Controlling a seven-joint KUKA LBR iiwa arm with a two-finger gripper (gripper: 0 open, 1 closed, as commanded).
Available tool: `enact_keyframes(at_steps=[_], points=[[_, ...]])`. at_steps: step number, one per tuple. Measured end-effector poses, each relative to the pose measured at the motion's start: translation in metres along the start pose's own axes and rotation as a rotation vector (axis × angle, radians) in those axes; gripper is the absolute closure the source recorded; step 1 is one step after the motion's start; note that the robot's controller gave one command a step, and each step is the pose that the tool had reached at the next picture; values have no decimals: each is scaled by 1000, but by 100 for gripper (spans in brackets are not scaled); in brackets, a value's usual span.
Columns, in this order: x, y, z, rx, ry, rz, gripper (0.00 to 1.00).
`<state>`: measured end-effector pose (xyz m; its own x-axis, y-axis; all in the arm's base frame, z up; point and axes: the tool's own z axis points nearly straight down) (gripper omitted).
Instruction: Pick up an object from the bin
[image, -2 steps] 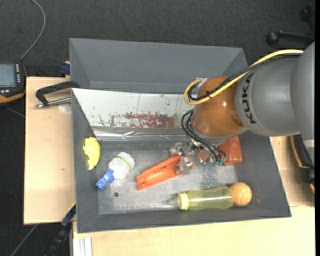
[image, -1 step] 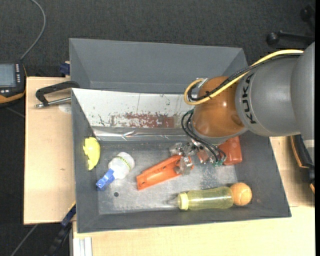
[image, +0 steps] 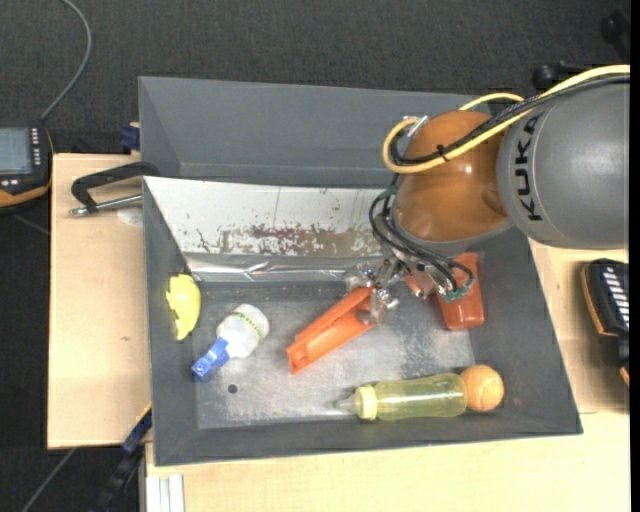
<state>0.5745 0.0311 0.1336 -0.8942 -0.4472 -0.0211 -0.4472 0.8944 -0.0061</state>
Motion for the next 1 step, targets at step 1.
enact_keyframes(at_steps=[1], points=[[0,0,0,0,0,0,100]])
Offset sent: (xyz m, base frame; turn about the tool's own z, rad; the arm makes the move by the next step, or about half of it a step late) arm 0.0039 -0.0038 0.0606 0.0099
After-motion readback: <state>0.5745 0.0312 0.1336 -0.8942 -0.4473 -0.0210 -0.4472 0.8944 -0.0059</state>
